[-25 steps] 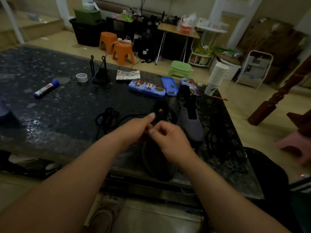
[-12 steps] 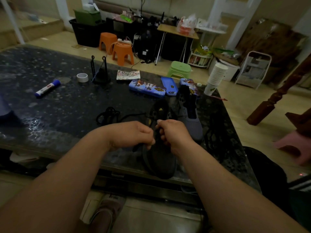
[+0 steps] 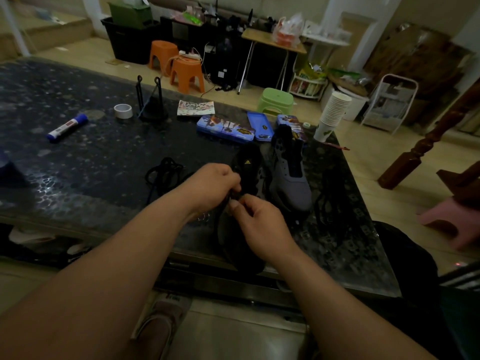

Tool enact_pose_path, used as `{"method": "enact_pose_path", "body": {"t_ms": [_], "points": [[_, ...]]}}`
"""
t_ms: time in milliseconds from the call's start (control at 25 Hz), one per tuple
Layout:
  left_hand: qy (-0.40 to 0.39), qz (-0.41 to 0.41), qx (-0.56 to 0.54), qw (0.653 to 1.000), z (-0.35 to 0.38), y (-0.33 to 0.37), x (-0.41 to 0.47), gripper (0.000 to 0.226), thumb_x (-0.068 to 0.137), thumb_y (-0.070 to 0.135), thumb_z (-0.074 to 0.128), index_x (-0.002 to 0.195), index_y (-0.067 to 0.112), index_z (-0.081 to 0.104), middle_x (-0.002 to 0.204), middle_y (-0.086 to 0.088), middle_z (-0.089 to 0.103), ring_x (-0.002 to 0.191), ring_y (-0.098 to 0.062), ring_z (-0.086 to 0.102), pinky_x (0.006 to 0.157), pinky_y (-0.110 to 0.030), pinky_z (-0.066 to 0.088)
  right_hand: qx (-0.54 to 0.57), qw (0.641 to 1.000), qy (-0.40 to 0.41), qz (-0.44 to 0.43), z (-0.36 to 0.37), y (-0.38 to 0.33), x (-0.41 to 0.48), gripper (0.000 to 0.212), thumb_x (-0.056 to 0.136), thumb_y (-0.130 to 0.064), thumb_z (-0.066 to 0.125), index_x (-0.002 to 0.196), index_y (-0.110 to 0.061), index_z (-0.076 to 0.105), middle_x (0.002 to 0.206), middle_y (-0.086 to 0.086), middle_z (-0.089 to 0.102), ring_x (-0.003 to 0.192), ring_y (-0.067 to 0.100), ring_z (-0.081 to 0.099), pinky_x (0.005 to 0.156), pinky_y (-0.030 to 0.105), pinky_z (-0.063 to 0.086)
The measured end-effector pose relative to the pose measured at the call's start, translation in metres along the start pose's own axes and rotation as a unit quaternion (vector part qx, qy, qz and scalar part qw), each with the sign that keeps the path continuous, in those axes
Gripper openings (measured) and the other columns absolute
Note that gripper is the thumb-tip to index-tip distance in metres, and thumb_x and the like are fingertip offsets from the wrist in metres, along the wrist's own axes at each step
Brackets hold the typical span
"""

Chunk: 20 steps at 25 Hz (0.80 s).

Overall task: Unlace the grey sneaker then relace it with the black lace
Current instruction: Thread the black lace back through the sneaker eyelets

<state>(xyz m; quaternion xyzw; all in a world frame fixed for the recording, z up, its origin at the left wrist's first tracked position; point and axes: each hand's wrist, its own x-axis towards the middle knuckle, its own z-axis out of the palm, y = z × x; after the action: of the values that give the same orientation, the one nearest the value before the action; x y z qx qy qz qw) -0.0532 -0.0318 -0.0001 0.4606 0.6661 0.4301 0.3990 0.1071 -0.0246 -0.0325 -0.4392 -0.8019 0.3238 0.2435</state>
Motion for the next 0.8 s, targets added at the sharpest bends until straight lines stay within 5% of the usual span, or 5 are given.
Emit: {"method": "enact_pose_path", "body": {"t_ms": [160, 240, 360, 520, 800], "points": [[0.125, -0.085, -0.327, 0.933, -0.027, 0.007, 0.004, 0.017, 0.101, 0.022, 0.05, 0.089, 0.015, 0.06, 0.075, -0.001, 0.069, 0.074, -0.019, 0.07, 0.073, -0.033, 0.053, 0.04, 0.994, -0.022, 0.1, -0.006, 0.006, 0.011, 0.02, 0.105, -0.032, 0.052, 0.092, -0.023, 0.062, 0.078, -0.002, 0.066, 0.067, 0.011, 0.059, 0.06, 0.03, 0.046], [0.172, -0.116, -0.096, 0.973, -0.043, -0.005, 0.01, 0.023, 0.099, 0.028, 0.056, 0.093, 0.008, 0.065, 0.089, -0.01, 0.07, 0.089, -0.028, 0.069, 0.078, -0.036, 0.053, 0.115, 0.983, -0.013, 0.143, -0.012, 0.008, 0.018, 0.017, 0.105, -0.028, 0.052, 0.097, -0.019, 0.063, 0.082, 0.003, 0.069, 0.065, 0.013, 0.062, 0.058, 0.028, 0.05], [0.234, -0.096, 0.275, 0.928, -0.041, -0.015, 0.002, 0.041, 0.094, 0.043, 0.065, 0.119, 0.011, 0.06, 0.129, -0.014, 0.056, 0.122, -0.035, 0.054, 0.1, -0.048, 0.048, 0.073, 0.985, 0.06, 0.145, -0.026, 0.011, 0.037, 0.015, 0.102, -0.03, 0.059, 0.096, -0.017, 0.062, 0.083, 0.003, 0.068, 0.074, 0.018, 0.066, 0.064, 0.035, 0.053], [0.085, -0.003, 0.235, 0.968, 0.0, -0.006, -0.001, 0.034, 0.092, 0.055, 0.068, 0.086, 0.023, 0.057, 0.088, 0.002, 0.064, 0.083, -0.018, 0.061, 0.068, -0.033, 0.045, 0.003, 0.993, 0.066, 0.098, -0.037, 0.009, 0.068, 0.024, 0.096, -0.041, 0.067, 0.102, -0.02, 0.057, 0.09, -0.004, 0.063, 0.081, 0.012, 0.061, 0.069, 0.035, 0.05], [0.09, -0.018, 0.208, 0.974, 0.015, -0.015, 0.016, 0.039, 0.084, 0.04, 0.075, 0.105, 0.019, 0.049, 0.11, -0.003, 0.051, 0.089, -0.022, 0.057, 0.074, -0.038, 0.048, -0.208, 0.972, -0.016, -0.104, -0.033, 0.013, 0.074, 0.019, 0.097, -0.027, 0.064, 0.116, -0.026, 0.064, 0.095, -0.008, 0.047, 0.086, 0.014, 0.053, 0.076, 0.037, 0.049]]}}
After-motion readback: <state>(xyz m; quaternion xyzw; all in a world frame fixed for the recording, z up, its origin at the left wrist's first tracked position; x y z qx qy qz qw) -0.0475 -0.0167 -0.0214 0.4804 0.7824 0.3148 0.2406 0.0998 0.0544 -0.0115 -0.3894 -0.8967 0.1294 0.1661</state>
